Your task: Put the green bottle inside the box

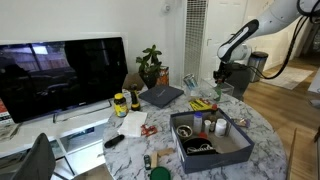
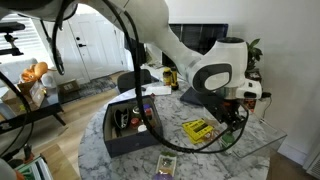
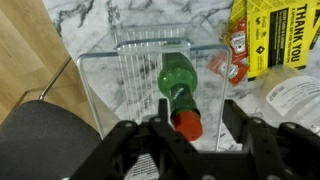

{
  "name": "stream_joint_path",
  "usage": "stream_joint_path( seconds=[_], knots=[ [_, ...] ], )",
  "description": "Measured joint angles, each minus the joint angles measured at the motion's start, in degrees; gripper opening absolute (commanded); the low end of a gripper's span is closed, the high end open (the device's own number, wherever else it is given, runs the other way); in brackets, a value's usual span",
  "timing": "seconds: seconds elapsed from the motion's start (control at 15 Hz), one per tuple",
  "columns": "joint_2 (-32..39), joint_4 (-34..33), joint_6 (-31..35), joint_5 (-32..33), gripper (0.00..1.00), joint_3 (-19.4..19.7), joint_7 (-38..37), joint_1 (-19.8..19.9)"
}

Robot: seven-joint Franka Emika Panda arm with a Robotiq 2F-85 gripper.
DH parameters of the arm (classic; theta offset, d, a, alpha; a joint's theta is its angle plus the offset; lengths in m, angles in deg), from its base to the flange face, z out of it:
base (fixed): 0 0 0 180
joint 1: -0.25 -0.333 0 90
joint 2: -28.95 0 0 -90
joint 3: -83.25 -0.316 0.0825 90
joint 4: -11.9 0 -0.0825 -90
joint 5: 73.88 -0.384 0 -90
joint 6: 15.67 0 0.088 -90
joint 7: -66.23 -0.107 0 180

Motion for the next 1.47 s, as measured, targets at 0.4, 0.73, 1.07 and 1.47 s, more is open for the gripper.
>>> stream_joint_path(
  seconds=[0.4,0.73,1.07,1.47],
  knots=[
    [0.88,-0.06,0.95,0.03,0.13,0.18,-0.10,0.03],
    [0.91,-0.09,0.95,0.05,0.08,0.33,-0.13,0.15],
    [0.24,-0.12,0.95,0.11,0.08,0.37,-0.11,0.16],
    [-9.28,2.16,0.30,0.94,0.08,1.86,1.74,0.20]
  ],
)
